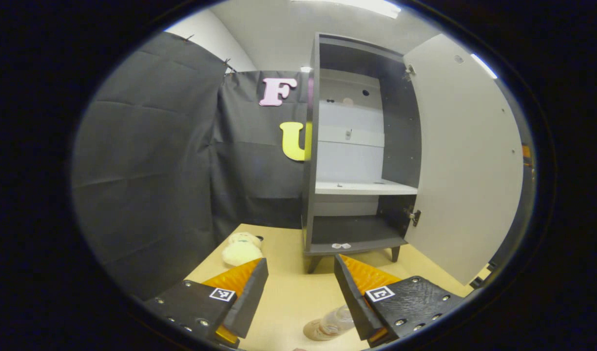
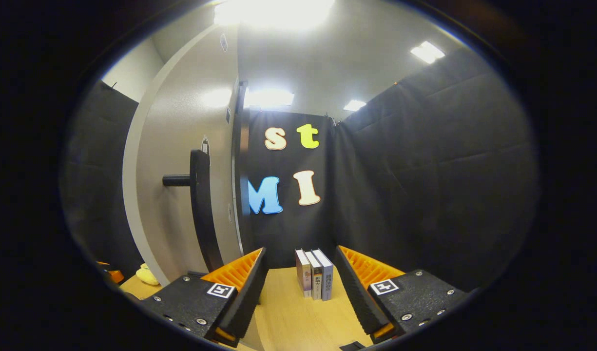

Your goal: Open the cabinet door with the right hand, grasp the bottle in the cabinet with the left hand and place it on the coaster, then close the cabinet door with the right hand.

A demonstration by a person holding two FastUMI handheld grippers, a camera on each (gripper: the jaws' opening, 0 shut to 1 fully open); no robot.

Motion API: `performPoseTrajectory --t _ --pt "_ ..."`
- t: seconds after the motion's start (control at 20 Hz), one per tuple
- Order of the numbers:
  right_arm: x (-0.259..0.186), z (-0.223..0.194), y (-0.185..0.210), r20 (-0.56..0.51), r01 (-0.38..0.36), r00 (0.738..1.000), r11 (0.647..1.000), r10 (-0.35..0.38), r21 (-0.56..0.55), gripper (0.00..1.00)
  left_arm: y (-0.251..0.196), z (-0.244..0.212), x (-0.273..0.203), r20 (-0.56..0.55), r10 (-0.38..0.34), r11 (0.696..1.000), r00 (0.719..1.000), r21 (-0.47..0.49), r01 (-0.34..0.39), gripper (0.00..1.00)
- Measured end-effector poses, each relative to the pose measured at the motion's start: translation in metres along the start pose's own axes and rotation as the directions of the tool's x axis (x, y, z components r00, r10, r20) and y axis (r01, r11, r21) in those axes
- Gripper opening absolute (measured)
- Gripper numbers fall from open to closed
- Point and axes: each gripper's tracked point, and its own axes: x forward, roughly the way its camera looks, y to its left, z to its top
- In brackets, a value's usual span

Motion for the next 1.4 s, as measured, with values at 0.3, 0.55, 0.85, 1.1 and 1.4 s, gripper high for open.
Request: performPoseTrajectory --t 0.3,0.55,0.85,1.1,1.4 --pt "-0.007 -0.002 0.035 0.000 -0.048 0.999 0.999 0.048 0.001 0.86 0.024 -0.002 -0.007 0.002 0.005 1.000 1.000 -0.004 -0.005 0.85" --pt "-0.020 -0.004 0.073 -0.004 -0.096 0.995 0.995 0.096 0.000 0.86 0.047 -0.005 -0.019 -0.002 0.019 1.000 1.000 -0.021 -0.019 0.85" --pt "-0.019 -0.003 0.118 0.004 -0.158 0.987 0.987 0.158 -0.035 0.86 0.071 -0.006 -0.040 0.007 0.046 0.999 0.999 -0.022 -0.046 0.82" --pt "-0.015 -0.001 0.152 0.017 -0.211 0.977 0.976 0.212 -0.056 0.86 0.091 -0.007 -0.058 0.011 0.087 0.996 0.996 -0.033 -0.086 0.82" --pt "-0.002 -0.003 0.184 0.033 -0.273 0.961 0.961 0.274 -0.043 0.86 0.098 -0.011 -0.069 0.004 0.117 0.993 0.993 -0.034 -0.117 0.82"
